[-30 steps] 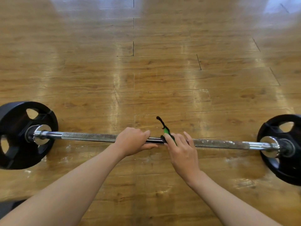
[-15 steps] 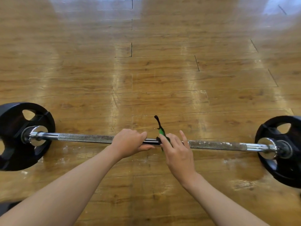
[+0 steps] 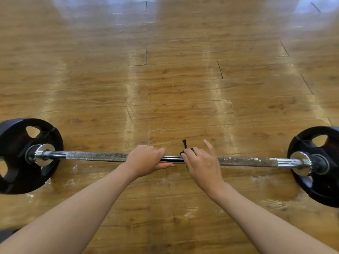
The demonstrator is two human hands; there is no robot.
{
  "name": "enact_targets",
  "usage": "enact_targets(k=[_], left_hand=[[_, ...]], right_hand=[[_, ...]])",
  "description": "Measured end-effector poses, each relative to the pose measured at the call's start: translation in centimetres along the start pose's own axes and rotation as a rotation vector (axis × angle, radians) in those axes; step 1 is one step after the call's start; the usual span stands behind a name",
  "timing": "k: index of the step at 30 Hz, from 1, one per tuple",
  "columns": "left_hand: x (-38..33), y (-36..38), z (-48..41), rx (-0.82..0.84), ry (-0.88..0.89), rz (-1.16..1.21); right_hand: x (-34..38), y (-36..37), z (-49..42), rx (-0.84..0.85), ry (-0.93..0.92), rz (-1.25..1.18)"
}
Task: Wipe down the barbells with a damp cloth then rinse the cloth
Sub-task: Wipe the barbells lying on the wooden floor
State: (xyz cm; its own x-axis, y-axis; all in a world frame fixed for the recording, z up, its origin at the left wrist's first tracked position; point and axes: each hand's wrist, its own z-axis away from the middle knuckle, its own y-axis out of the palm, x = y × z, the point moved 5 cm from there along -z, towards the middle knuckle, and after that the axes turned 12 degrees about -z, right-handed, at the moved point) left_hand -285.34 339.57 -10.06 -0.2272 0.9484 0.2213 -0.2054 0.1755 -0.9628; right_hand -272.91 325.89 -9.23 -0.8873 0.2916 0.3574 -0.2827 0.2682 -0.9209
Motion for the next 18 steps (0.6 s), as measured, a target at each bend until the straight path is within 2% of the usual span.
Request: enact_targets(k=[2, 4, 6, 8, 10, 11, 12, 15, 18], left_hand=[[0.0, 0.1, -0.1, -0.006, -0.002, 0.018], [-0.1, 0.1, -0.3, -0.010, -0.018, 0.026], [0.0, 0.2, -0.3, -0.023, -0.056, 0.018], [-0.3, -0.1, -0.5, -0.075, -0.078, 0.007], [-1.9, -0.8, -1.4, -0.189, -0.043, -0.024], [-3.3, -1.4, -2.2, -0.216, -0.012, -0.031], [-4.9, -2.0, -3.2, -0.213, 0.024, -0.024], [-7.8, -2.8, -5.8, -0.053, 0.046, 0.071], [-8.0, -2.7, -6.1, -0.110, 0.026, 0.060]], right_hand=[[-2.4, -1.5, 1.6, -0.028, -0.140, 0.024], [-4.7, -2.9, 2.2, -0.037, -0.144, 0.069], [-5.3, -3.3, 0.8, -0.022, -0.031, 0.109], [-5.0, -2.6, -0.9, 0.029, 0.191, 0.112], [-4.2, -1.4, -1.7, 0.077, 0.353, 0.097], [-3.9, -0.9, -1.7, 0.057, 0.372, 0.082], [-3.7, -0.8, -1.4, 0.010, 0.346, 0.055], [-4.7, -1.6, 0.6, -0.113, 0.108, 0.006], [-6.7, -3.0, 3.1, -0.114, -0.037, -0.016]])
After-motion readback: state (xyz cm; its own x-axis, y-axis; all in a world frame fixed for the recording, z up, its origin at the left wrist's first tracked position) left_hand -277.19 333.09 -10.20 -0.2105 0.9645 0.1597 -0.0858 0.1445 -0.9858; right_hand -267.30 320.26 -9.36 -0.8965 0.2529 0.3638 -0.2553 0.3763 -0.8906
